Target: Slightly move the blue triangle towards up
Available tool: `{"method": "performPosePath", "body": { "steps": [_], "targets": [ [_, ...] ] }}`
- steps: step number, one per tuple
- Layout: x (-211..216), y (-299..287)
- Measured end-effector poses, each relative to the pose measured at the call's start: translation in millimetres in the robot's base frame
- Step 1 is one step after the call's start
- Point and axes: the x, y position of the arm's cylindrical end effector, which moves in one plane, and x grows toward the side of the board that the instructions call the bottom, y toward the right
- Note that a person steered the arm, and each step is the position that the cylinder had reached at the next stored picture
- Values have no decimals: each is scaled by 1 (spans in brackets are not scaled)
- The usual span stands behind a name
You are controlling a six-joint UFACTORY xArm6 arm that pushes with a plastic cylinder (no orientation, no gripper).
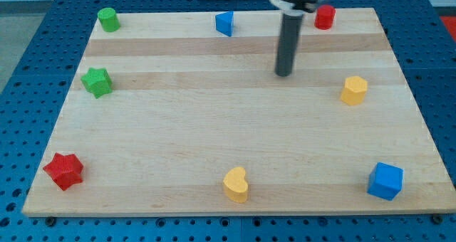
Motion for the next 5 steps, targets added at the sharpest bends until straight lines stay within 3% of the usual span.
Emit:
{"method": "performPosePath", "body": {
  "steps": [2, 3, 5],
  "targets": [
    [-62, -118],
    [-92, -127],
    [-101, -96]
  ]
}}
